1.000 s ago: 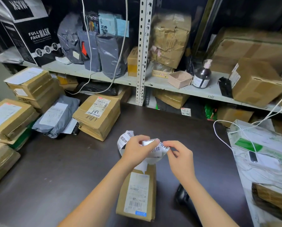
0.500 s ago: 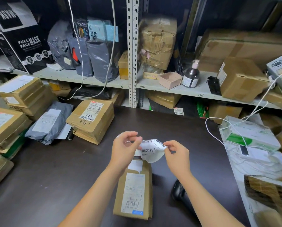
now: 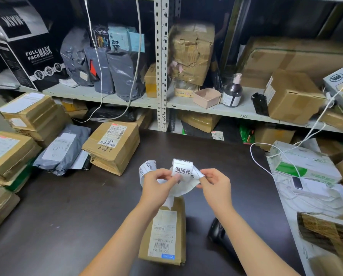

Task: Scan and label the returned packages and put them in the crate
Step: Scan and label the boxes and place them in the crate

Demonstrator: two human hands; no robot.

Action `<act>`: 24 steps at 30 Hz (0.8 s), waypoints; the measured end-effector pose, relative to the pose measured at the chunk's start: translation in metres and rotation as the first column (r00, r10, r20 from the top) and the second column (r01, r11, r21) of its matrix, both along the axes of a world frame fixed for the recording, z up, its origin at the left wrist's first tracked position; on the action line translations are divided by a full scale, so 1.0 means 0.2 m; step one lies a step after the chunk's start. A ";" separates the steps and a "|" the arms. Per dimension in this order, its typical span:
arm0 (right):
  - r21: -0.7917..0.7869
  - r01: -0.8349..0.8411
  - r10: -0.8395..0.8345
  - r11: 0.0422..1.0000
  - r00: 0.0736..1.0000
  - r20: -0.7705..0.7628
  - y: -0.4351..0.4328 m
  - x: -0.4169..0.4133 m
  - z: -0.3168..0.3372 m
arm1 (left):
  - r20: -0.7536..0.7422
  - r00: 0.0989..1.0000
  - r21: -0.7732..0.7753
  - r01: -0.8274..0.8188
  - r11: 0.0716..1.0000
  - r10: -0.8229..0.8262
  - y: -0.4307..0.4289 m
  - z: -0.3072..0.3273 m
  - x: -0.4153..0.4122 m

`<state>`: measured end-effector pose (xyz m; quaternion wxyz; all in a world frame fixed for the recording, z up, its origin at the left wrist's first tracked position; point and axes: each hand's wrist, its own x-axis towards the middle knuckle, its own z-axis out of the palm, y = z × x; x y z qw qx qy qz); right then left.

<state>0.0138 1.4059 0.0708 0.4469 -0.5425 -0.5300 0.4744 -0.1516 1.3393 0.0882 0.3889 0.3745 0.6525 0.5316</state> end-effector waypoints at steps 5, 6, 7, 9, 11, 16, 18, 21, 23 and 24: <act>0.021 0.058 -0.061 0.998 0.988 0.145 0.02 0.03 -0.02 | 0.155 0.988 -0.010 0.004 1.000 -0.002 0.01 0.06 -0.05; 0.021 0.068 -0.071 0.997 0.979 0.190 0.03 0.05 -0.03 | 0.224 0.975 -0.003 0.013 1.000 -0.012 0.01 0.08 -0.06; 0.014 0.069 -0.070 0.998 0.971 0.231 0.03 0.06 -0.03 | 0.262 0.965 0.000 0.011 1.000 -0.010 0.01 0.10 -0.07; 0.007 -0.001 -0.001 1.000 0.949 0.316 0.04 0.08 -0.03 | 0.257 0.966 -0.018 -0.007 1.000 0.011 0.02 0.12 -0.08; 0.007 -0.171 0.152 0.985 0.892 0.425 0.02 0.09 -0.01 | 0.232 0.972 -0.043 -0.024 0.999 0.033 0.03 0.14 -0.08; 0.105 -0.369 0.340 0.923 0.914 0.223 -0.08 0.07 0.05 | 0.211 0.974 -0.068 -0.067 0.995 0.080 0.07 0.17 -0.07; 0.058 -0.378 0.372 0.924 0.924 0.088 -0.11 0.03 0.07 | 0.215 0.973 -0.067 -0.075 0.995 0.087 0.08 0.17 -0.06; 0.034 -0.400 0.399 0.916 0.916 0.038 -0.15 -0.04 0.10 | 0.170 0.984 -0.060 -0.042 0.997 0.051 0.09 0.17 -0.04; 0.033 -0.374 0.374 0.927 0.927 0.029 -0.16 -0.07 0.10 | 0.162 0.987 -0.054 0.001 0.999 0.008 0.09 0.16 -0.03; 0.027 -0.357 0.356 0.934 0.934 0.037 -0.15 -0.08 0.10 | 0.137 0.991 -0.042 0.005 0.999 0.001 0.09 0.15 -0.02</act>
